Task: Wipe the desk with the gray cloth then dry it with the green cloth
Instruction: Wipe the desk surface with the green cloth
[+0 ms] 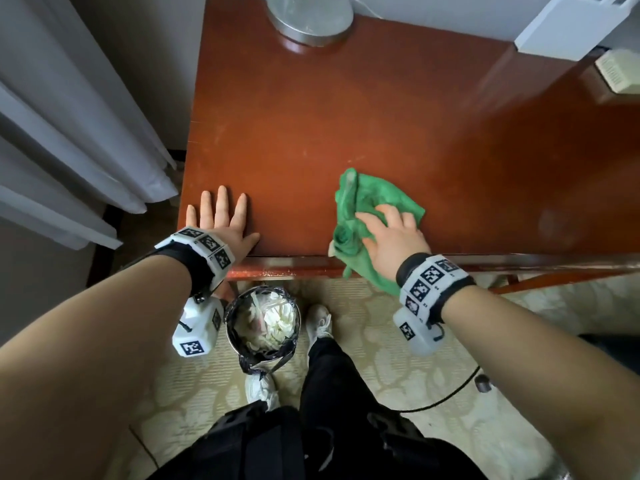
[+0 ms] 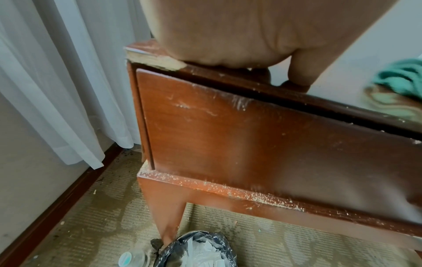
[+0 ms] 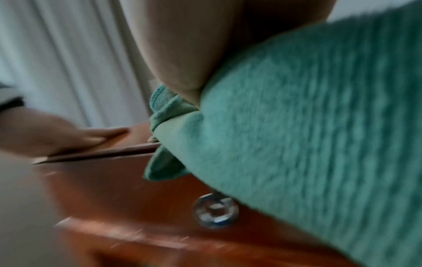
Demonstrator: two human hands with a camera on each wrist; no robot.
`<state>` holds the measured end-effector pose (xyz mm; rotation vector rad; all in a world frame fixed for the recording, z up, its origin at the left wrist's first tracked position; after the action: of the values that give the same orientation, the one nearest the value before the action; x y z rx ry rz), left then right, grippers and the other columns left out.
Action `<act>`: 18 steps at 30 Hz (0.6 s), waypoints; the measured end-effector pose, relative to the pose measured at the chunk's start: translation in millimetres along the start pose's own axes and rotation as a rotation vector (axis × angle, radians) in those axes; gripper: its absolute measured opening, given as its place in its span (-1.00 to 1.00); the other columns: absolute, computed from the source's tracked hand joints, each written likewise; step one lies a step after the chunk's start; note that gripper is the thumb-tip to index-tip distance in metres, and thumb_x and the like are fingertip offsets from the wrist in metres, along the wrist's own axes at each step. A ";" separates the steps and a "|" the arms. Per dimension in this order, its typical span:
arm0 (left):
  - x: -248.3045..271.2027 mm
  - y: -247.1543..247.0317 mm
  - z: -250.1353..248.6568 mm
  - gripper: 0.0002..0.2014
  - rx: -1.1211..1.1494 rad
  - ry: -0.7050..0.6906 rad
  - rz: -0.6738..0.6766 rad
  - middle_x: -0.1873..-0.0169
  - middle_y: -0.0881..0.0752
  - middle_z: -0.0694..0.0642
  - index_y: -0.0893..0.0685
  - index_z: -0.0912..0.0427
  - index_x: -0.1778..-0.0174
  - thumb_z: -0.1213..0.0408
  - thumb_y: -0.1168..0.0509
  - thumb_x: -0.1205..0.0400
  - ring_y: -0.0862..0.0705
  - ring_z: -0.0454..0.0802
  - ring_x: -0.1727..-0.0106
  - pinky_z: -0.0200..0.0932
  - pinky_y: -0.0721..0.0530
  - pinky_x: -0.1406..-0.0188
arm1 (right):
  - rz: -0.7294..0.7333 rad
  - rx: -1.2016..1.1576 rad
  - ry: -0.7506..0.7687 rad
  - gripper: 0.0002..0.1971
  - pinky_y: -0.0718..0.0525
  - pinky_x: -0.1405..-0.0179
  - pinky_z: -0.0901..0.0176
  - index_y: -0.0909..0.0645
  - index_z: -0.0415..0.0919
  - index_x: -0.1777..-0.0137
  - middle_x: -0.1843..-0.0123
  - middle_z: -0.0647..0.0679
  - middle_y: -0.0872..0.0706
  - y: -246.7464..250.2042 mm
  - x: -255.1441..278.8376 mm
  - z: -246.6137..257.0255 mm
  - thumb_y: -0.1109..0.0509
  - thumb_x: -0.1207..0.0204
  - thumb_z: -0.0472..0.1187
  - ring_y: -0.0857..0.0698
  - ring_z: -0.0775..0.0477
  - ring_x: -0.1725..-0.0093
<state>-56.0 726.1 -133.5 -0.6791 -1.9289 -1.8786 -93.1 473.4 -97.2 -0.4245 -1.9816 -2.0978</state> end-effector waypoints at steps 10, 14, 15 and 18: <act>-0.4 -0.8 0.2 -0.32 0.018 -0.005 0.010 -0.61 0.40 0.10 0.33 -0.05 -0.62 -0.15 0.13 -0.70 0.39 0.16 -0.62 0.13 0.32 -0.59 | 0.023 -0.190 -0.569 -0.50 -0.16 -0.52 -0.35 -0.12 0.16 -0.59 -0.65 -0.03 -0.01 35.6 -66.7 -89.7 -0.05 -0.65 -0.10 -0.11 -0.34 -0.57; -2.4 -2.9 1.5 -0.34 0.074 -0.016 0.016 -0.61 0.39 0.07 0.31 -0.09 -0.62 -0.09 0.09 -0.72 0.40 0.12 -0.62 0.10 0.35 -0.58 | 0.021 -0.122 -0.161 -0.49 -0.26 -0.52 -0.22 -0.15 0.26 -0.57 -0.67 0.09 -0.02 44.9 -109.9 -11.2 -0.07 -0.64 -0.10 -0.10 -0.26 -0.58; -2.2 -2.3 1.9 -0.35 0.096 -0.020 0.007 -0.62 0.38 0.06 0.29 -0.09 -0.63 -0.05 0.06 -0.72 0.39 0.11 -0.62 0.09 0.35 -0.58 | 0.029 -0.094 -0.043 -0.49 -0.27 -0.51 -0.21 -0.16 0.28 -0.56 -0.67 0.11 -0.04 43.0 -108.2 13.5 -0.07 -0.64 -0.11 -0.10 -0.25 -0.58; -0.2 3.4 3.7 -0.33 0.191 -0.043 -0.036 -0.63 0.32 0.03 0.20 -0.07 -0.65 0.13 -0.05 -0.71 0.35 0.08 -0.64 0.04 0.34 -0.58 | 0.101 0.015 0.327 -0.47 -0.22 -0.54 -0.24 -0.22 0.30 -0.53 -0.66 0.16 -0.09 25.9 -60.7 73.9 -0.12 -0.63 -0.18 -0.08 -0.24 -0.59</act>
<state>-53.7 729.8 -131.0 -0.6344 -2.1264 -1.6843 -23.3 543.3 -91.3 -0.1609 -1.7493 -1.9452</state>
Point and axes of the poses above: each hand's wrist, its own x-axis away from the middle knuckle, its own y-axis out of the back of the hand, z = x × y, the point moved 8 cm from there along -x, towards the middle knuckle
